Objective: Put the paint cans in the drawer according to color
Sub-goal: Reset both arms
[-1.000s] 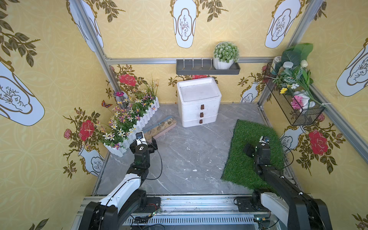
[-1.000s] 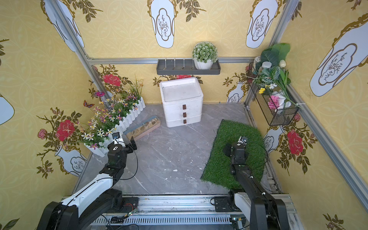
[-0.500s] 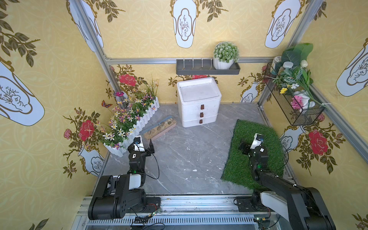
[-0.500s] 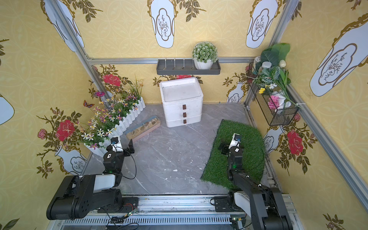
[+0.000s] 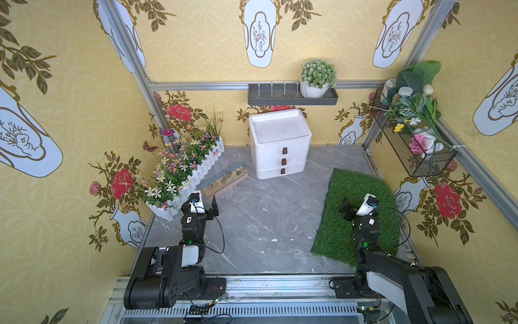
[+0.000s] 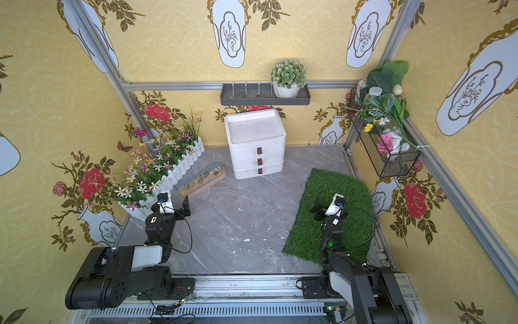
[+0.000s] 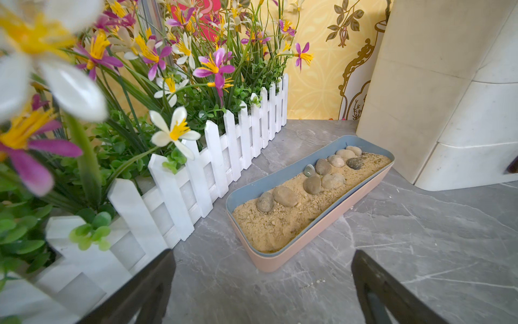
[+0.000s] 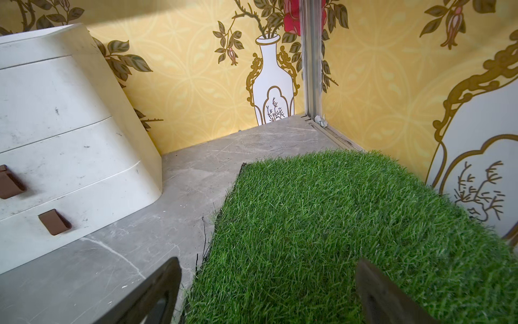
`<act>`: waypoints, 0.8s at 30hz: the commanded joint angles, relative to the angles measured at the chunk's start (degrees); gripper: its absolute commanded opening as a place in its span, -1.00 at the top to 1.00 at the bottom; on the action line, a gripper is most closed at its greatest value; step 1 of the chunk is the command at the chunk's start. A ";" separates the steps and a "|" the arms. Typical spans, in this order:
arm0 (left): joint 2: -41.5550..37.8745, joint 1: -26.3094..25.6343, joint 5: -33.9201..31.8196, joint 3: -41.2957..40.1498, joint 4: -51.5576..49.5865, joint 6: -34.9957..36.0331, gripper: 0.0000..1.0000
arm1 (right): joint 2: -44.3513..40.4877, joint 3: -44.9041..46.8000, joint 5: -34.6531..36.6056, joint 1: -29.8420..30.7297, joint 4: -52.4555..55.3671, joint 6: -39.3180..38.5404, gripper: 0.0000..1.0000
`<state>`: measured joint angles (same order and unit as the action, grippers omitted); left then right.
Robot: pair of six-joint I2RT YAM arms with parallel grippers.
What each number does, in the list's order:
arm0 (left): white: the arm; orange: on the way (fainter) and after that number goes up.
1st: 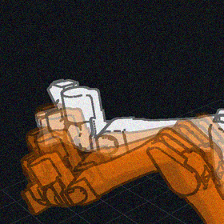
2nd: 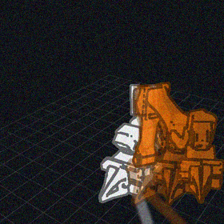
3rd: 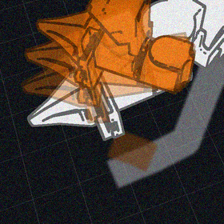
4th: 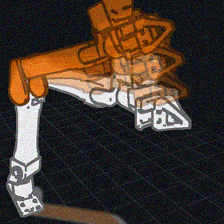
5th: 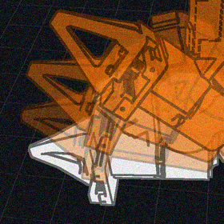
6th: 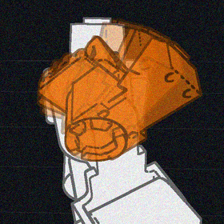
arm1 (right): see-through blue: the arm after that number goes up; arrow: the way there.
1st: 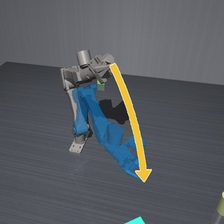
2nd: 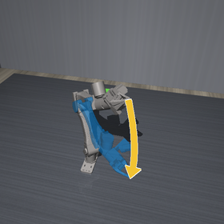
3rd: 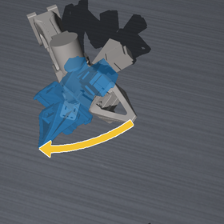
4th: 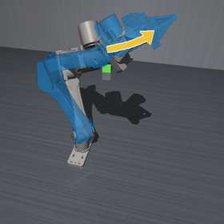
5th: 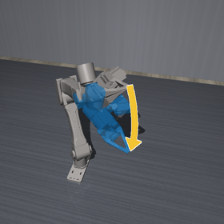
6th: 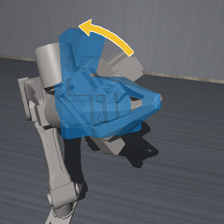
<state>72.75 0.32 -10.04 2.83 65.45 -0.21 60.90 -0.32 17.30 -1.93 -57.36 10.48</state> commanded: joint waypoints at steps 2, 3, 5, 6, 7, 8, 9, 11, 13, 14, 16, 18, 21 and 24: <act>0.22 -0.05 0.47 0.18 1.61 0.45 -1.00 | 0.10 0.02 2.17 0.61 -1.85 -0.19 -0.95; 0.24 -0.06 0.53 0.16 1.61 0.39 -1.00 | 0.22 -0.12 2.30 0.66 -1.83 -0.20 -0.95; 0.20 0.02 0.51 0.21 1.61 0.41 -1.00 | 0.13 -0.92 2.70 0.70 -0.21 -0.11 -0.95; 0.25 -0.08 0.49 0.23 1.61 0.32 -1.00 | 0.08 -1.44 2.65 0.70 0.85 0.02 -0.95; 0.25 -0.06 0.53 0.17 1.61 0.41 -1.00 | 0.08 -2.01 2.72 0.70 1.93 0.19 -0.95; 0.28 -0.05 0.50 0.16 1.61 0.39 -1.00 | 0.16 -2.80 2.88 0.66 3.69 0.32 -0.95; 0.19 -0.07 0.52 0.16 1.61 0.38 -1.00 | 0.37 -4.08 2.91 0.70 5.66 0.33 -0.95; 0.28 -0.10 0.51 0.16 1.61 0.47 -1.00 | 1.17 -6.72 2.20 0.70 9.67 0.07 -0.95; 0.25 -0.05 0.49 0.17 1.61 0.39 -1.00 | 1.78 -9.22 1.70 0.70 13.05 0.14 -0.95; 0.28 -0.05 0.53 0.16 1.61 0.42 -1.00 | 1.60 -8.19 1.36 0.68 11.44 -0.11 -0.95; 0.29 -0.07 0.51 0.19 1.61 0.33 -1.00 | 1.59 -8.80 2.12 0.65 12.70 0.20 -0.95; 0.19 -0.01 0.47 0.18 1.55 0.40 -1.00 | 1.57 -8.73 2.20 0.76 12.67 0.15 -0.95; 0.29 -0.06 0.62 0.19 1.61 0.43 -1.00 | 1.39 -7.93 3.54 1.76 11.29 -0.67 -0.95; 0.36 -0.05 0.58 0.16 1.70 0.39 -1.00 | 1.20 -5.14 5.89 3.49 5.97 -1.95 -0.95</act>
<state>72.88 0.21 -9.87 2.90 65.63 -0.21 62.35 -7.05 20.36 0.51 -46.00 10.17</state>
